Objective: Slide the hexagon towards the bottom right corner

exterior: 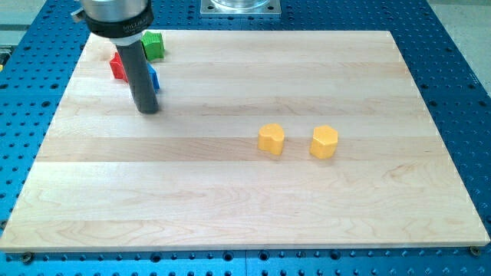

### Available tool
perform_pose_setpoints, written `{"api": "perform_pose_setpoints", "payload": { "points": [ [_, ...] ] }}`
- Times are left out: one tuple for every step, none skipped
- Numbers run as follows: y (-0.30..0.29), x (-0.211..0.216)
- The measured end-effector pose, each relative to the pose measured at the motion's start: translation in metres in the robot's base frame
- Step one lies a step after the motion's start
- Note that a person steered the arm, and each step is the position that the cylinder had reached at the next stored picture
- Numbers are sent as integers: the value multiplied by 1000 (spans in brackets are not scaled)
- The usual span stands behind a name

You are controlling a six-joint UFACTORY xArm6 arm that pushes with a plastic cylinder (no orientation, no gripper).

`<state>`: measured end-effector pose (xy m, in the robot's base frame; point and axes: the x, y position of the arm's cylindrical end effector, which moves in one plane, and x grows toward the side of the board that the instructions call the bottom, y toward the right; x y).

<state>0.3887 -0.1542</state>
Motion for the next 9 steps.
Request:
{"api": "perform_pose_setpoints", "payload": {
  "points": [
    [19,-7],
    [110,-5],
    [173,0],
    [173,0],
    [188,15],
    [251,51],
    [308,96],
    [355,132],
    [331,93]
  ]
}}
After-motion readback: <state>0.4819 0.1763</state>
